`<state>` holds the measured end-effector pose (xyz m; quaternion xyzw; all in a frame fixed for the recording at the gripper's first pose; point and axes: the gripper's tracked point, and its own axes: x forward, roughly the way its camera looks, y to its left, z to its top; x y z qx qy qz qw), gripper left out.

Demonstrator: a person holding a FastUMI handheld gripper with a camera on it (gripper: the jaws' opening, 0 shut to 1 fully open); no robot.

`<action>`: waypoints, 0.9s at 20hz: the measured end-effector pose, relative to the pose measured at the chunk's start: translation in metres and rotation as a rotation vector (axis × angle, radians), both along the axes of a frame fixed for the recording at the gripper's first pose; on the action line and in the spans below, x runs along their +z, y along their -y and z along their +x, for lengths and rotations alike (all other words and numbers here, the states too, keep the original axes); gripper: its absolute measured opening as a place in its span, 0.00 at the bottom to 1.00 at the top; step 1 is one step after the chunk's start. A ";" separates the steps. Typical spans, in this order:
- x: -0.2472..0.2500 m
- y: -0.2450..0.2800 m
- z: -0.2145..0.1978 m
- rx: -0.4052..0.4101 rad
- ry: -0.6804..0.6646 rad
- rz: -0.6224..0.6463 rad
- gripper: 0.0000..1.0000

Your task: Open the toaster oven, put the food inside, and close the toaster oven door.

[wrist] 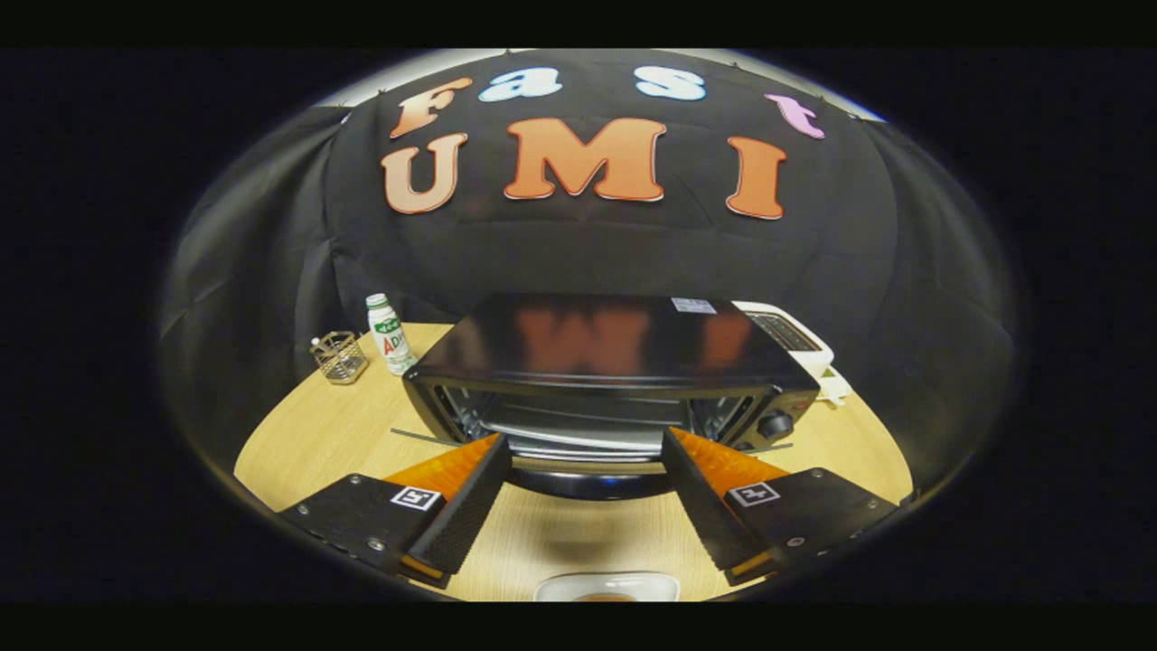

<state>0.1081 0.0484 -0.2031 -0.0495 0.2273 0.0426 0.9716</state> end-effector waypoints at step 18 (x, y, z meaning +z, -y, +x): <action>-0.088 0.010 -0.057 -0.069 -0.075 0.052 1.00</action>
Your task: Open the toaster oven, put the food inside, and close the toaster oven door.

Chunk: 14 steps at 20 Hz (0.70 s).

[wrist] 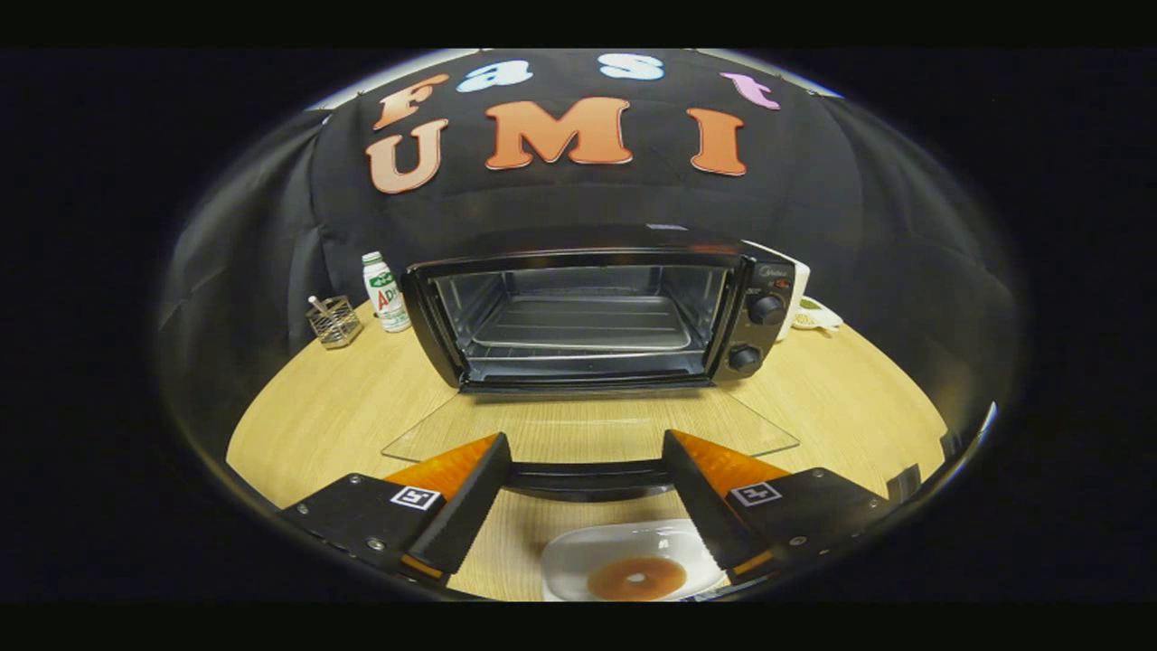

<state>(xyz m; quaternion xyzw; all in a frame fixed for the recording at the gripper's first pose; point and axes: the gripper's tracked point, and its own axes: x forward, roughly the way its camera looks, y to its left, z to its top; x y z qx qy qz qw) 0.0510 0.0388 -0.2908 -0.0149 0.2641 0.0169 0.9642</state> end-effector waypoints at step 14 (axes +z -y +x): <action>-0.047 0.004 -0.007 -0.023 -0.103 -0.019 1.00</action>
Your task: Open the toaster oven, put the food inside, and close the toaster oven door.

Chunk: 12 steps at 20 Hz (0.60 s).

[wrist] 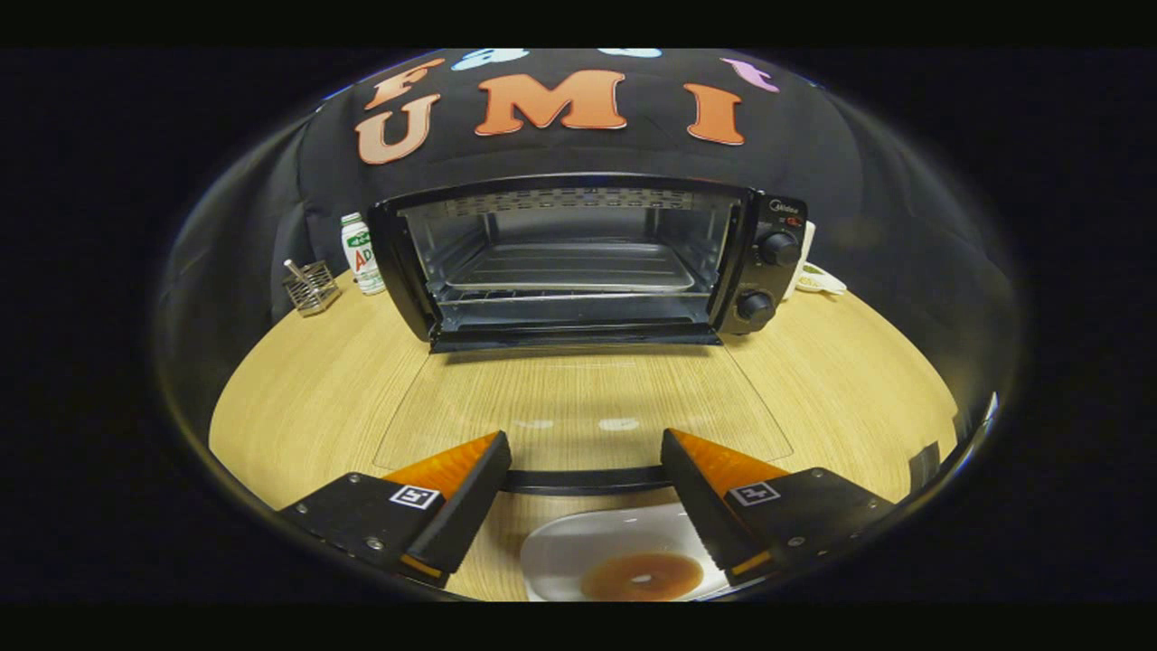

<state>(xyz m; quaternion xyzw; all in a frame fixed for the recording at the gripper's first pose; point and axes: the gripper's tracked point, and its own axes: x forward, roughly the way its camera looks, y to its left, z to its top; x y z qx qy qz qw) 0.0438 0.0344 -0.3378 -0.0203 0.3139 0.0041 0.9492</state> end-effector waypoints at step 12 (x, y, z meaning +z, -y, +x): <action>0.020 0.029 -0.098 -0.001 0.007 -0.027 1.00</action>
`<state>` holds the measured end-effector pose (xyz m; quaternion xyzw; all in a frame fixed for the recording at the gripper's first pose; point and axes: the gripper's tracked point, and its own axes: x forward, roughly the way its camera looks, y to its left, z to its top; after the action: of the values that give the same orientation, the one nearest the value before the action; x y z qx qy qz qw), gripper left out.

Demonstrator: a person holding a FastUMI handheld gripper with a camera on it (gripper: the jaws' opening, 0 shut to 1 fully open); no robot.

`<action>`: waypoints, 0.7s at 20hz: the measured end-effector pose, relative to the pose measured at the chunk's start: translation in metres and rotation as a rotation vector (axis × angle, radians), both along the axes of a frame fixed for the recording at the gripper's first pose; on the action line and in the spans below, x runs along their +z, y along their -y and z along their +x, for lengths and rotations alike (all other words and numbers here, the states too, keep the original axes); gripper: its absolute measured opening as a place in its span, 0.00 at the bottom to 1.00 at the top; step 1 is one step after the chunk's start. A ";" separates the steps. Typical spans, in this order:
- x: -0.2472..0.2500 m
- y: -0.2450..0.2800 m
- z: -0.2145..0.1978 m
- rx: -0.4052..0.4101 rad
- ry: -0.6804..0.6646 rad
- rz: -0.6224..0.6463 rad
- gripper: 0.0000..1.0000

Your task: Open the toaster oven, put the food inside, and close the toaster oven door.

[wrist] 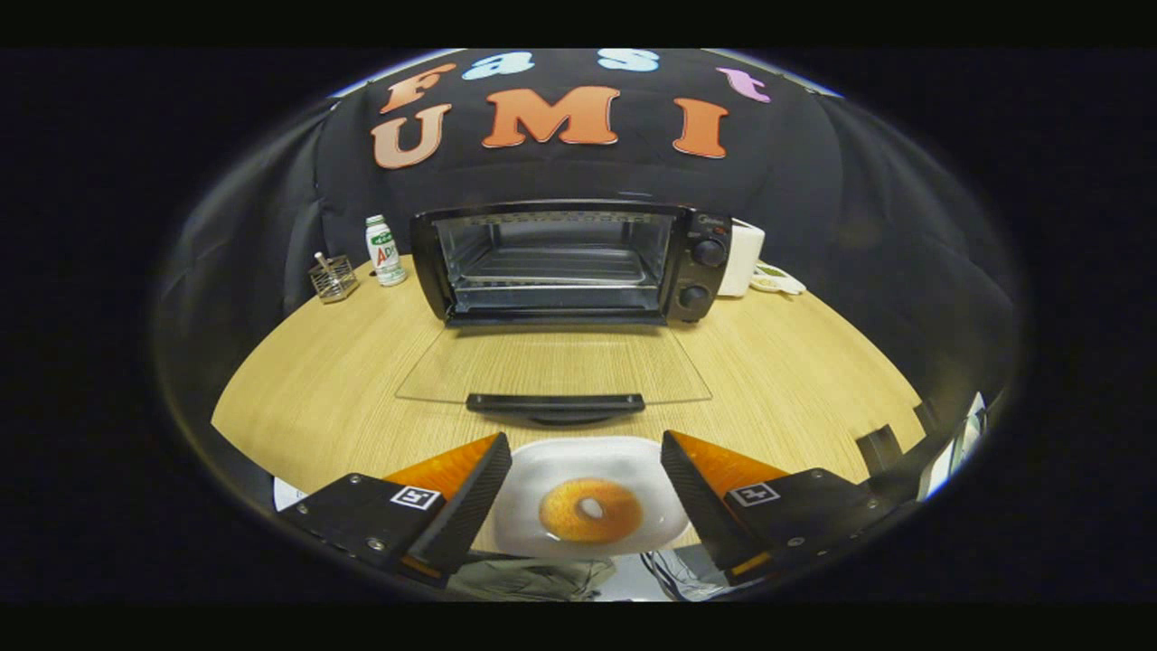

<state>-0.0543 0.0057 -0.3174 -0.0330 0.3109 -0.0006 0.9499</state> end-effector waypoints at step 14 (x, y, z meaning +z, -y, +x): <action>-0.053 0.005 -0.046 -0.021 -0.122 -0.010 0.95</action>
<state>-0.1008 0.0008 -0.3709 -0.0343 0.3687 -0.0099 0.9289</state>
